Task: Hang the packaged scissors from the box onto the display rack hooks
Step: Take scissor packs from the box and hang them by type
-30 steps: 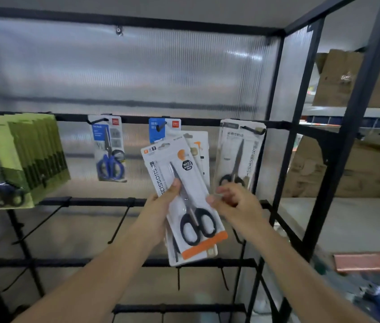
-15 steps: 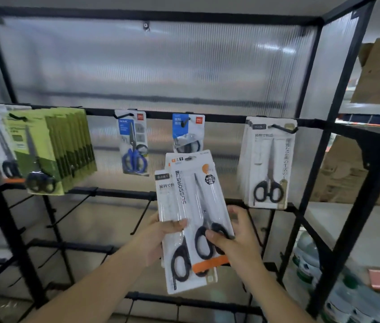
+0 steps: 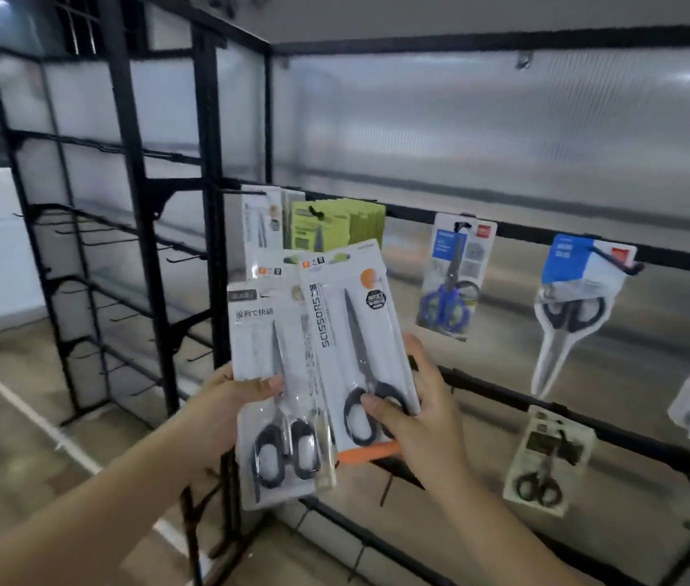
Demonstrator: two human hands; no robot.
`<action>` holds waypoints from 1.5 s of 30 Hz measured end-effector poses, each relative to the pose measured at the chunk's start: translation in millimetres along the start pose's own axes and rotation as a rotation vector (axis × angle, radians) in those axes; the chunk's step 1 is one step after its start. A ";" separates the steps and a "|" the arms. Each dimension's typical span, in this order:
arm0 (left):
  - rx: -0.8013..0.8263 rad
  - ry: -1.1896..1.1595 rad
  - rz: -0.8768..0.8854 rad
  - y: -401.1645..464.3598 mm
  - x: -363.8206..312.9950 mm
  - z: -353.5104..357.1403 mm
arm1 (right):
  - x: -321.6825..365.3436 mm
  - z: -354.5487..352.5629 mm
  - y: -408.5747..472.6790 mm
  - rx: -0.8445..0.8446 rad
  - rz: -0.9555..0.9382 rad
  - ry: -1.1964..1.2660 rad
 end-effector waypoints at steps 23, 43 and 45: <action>-0.038 0.060 0.065 93.7 -130.2 -244.2 | 3.8 239.1 134.5 -0.148 -0.083 -0.168; 0.106 -0.004 0.073 107.4 -138.1 -225.0 | -12.0 224.0 166.5 -0.172 0.154 -0.428; 0.126 -0.008 0.082 106.6 -139.1 -220.2 | -15.2 220.4 176.3 -0.107 0.217 -0.543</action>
Point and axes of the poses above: each hand's wrist, its own y-axis towards the middle knuckle, its own z-axis out of the palm, x = y × z, the point moved 9 cm from there along y, towards the middle knuckle, and after that the axes turned 5 degrees about -z, right-handed, at the moved point
